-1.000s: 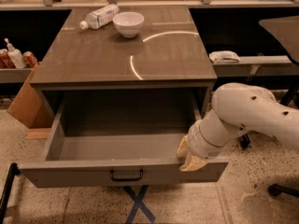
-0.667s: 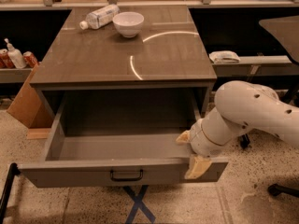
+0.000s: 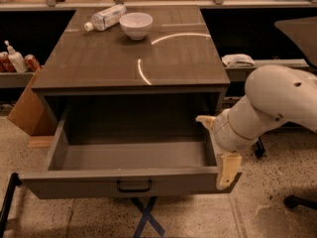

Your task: Open top drawer

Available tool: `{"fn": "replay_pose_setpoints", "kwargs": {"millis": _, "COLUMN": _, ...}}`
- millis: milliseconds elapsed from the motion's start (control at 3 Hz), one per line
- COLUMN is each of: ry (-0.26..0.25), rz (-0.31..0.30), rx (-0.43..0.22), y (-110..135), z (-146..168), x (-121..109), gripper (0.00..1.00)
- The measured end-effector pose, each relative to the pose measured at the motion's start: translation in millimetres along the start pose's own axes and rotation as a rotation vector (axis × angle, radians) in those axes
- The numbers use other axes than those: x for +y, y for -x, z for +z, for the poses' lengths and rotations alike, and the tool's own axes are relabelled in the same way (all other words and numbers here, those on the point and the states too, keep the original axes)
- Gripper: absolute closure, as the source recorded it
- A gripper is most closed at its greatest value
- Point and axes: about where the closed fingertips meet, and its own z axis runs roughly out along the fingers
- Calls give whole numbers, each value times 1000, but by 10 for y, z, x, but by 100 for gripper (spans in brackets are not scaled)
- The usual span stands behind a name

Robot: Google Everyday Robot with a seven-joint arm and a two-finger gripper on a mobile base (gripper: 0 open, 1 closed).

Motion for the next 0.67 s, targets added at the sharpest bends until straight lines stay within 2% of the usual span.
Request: {"fn": "replay_pose_setpoints", "kwargs": {"millis": 667, "ry": -91, "rz": -50, "rx": 80, "y": 131, "z": -665, "x": -230, "gripper": 0}}
